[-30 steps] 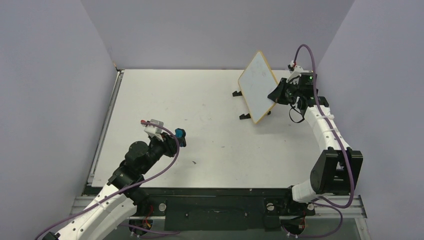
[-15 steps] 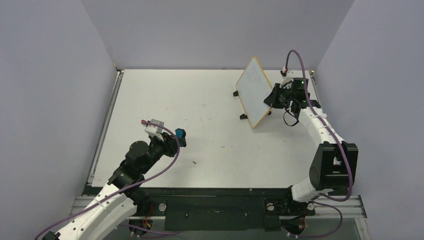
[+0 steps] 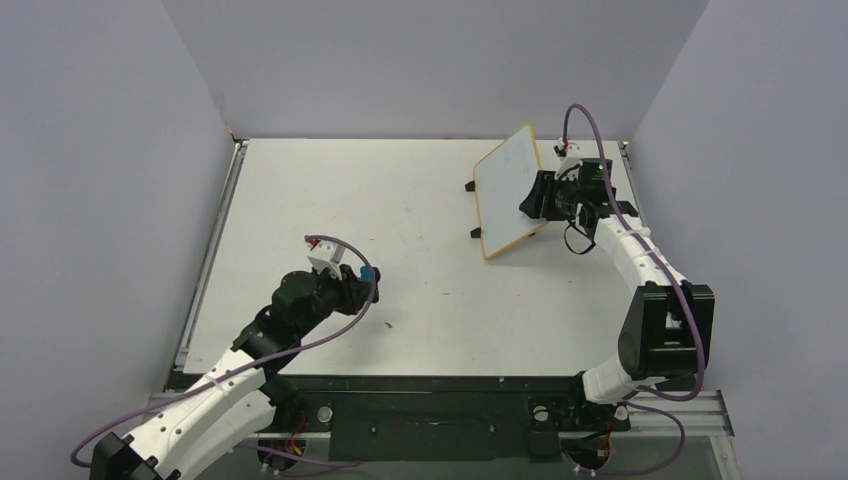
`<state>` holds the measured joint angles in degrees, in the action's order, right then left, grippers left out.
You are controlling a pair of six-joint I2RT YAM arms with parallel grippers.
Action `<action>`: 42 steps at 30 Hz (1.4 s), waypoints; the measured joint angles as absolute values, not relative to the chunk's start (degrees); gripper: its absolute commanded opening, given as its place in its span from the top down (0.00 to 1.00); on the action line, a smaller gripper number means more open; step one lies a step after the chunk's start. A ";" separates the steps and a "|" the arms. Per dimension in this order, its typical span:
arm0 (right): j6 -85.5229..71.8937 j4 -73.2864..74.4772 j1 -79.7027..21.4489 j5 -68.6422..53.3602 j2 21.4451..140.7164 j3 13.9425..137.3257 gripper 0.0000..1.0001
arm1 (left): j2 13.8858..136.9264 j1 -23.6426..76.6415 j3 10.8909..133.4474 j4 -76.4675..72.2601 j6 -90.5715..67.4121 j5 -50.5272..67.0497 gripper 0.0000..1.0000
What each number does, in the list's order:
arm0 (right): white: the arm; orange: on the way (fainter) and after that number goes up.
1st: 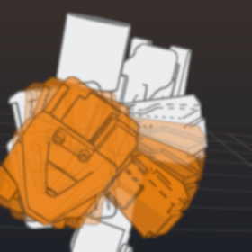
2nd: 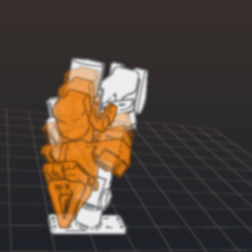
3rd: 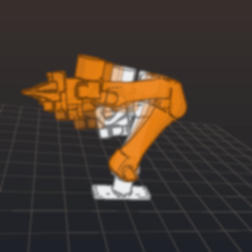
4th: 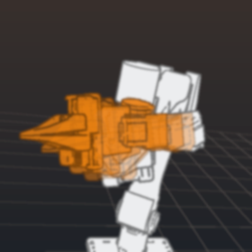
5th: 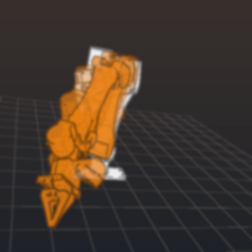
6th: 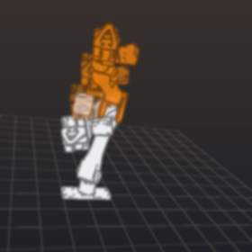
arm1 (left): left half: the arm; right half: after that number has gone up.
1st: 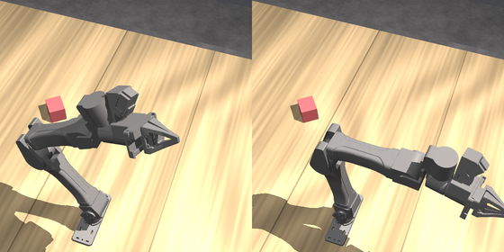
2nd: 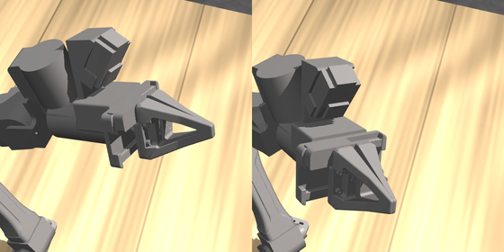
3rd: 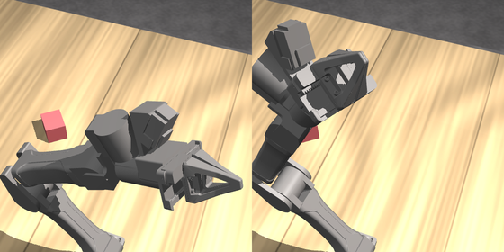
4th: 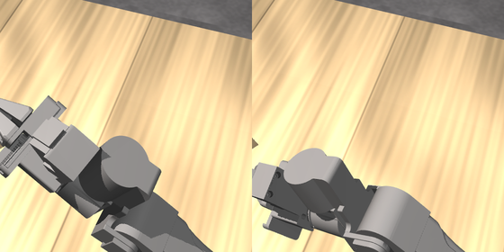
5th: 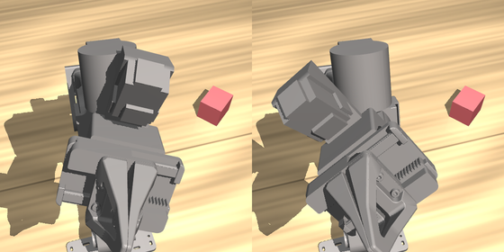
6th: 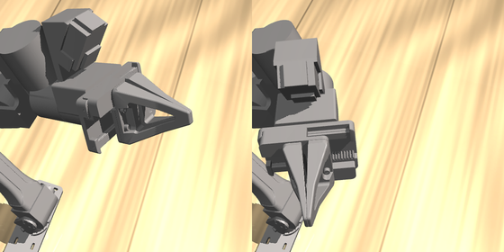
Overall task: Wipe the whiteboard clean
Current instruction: Place the whiteboard on the whiteboard stand, then place the whiteboard eraser at the center of the board.
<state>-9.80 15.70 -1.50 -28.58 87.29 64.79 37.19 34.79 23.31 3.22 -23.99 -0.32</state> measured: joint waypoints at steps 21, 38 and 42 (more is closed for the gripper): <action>-8.54 16.73 -0.40 -29.19 86.56 64.79 0.29 | 44.95 34.79 23.31 3.25 -25.36 3.25 1.00; -5.61 18.94 4.01 -32.36 76.12 64.42 0.17 | 48.25 34.79 24.93 5.32 -25.89 2.22 1.00; -4.40 19.73 6.31 -34.44 71.00 64.38 0.17 | 56.45 34.79 30.00 10.02 -26.85 0.05 1.00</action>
